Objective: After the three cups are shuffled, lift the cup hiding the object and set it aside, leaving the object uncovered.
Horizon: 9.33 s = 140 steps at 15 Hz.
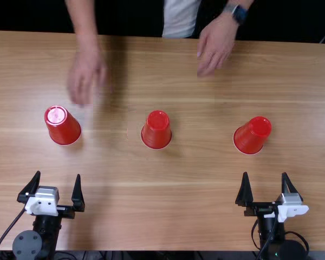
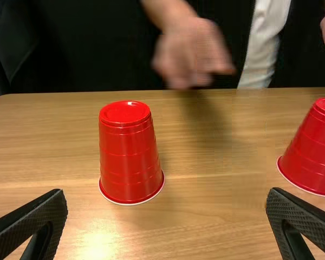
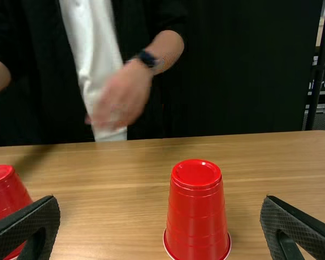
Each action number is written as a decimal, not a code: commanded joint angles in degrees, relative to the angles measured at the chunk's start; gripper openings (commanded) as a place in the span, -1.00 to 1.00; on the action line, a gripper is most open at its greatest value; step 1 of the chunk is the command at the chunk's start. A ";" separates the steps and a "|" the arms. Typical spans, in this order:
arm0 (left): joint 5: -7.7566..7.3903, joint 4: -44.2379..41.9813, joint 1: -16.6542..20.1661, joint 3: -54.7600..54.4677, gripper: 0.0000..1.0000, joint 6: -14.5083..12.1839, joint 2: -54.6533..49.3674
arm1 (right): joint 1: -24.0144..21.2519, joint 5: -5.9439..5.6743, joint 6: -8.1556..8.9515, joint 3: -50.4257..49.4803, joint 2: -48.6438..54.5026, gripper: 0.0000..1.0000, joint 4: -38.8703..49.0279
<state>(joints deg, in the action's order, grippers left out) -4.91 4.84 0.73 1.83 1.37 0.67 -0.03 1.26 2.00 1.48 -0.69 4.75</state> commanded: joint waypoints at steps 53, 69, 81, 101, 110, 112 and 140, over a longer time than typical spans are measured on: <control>-0.26 -0.10 -0.38 -1.83 1.00 -0.42 -0.67 | -0.49 -0.31 -0.10 -0.51 0.69 1.00 0.56; -0.26 -0.10 -0.47 -1.83 1.00 -0.73 -0.67 | -0.49 -0.41 0.00 -0.51 0.69 1.00 0.56; 0.69 8.13 0.50 23.31 1.00 -1.05 14.36 | -0.93 -2.84 -3.90 14.61 -4.23 1.00 -2.18; 1.53 72.26 4.19 82.46 1.00 -1.47 58.84 | -0.06 0.54 -3.69 68.31 -52.13 1.00 -65.35; 1.64 73.84 4.28 83.08 1.00 -1.47 63.49 | 10.40 1.59 -3.16 79.12 -65.93 1.00 -64.72; 1.85 73.84 4.28 82.90 1.00 -1.47 63.49 | 13.74 1.70 -2.95 81.32 -70.85 1.00 -62.61; 4.91 75.10 4.37 77.89 1.00 -1.37 60.33 | 33.17 1.59 -2.74 96.52 -114.27 1.00 -48.90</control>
<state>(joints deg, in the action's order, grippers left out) -0.36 79.90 4.60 80.51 0.19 62.06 32.27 2.96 -1.17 96.38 -114.06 -44.18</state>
